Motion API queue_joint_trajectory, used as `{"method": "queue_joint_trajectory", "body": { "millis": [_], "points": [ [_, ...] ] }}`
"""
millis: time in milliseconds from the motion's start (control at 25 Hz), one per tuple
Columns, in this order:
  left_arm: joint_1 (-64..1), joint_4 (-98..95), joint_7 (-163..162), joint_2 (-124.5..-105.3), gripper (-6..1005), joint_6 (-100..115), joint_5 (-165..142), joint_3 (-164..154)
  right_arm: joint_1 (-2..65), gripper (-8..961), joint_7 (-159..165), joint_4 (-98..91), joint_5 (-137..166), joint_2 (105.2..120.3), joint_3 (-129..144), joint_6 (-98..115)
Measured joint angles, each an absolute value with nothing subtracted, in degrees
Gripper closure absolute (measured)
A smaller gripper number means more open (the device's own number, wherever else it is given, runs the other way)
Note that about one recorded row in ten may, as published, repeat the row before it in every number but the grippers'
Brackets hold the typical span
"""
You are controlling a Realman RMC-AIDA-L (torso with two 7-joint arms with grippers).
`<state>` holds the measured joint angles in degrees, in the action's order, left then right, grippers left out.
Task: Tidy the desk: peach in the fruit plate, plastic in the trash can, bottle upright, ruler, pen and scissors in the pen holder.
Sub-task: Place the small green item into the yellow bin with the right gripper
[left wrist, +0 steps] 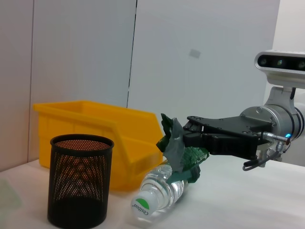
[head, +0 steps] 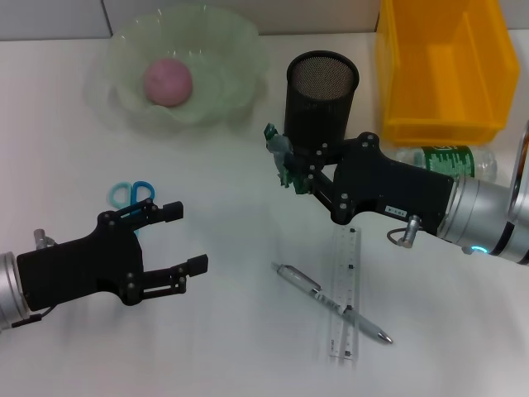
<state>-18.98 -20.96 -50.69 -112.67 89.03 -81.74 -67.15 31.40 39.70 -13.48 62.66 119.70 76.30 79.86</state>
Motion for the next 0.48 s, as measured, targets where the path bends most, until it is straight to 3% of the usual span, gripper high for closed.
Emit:
{"method": "queue_joint_trajectory", "body": {
  "millis": [480],
  "points": [
    [-18.98, -20.83, -50.56, -112.68, 154, 89.03, -81.74, -67.15, 31.46, 936, 39.68, -13.37, 62.57, 119.7, 76.14, 80.25]
  ]
}}
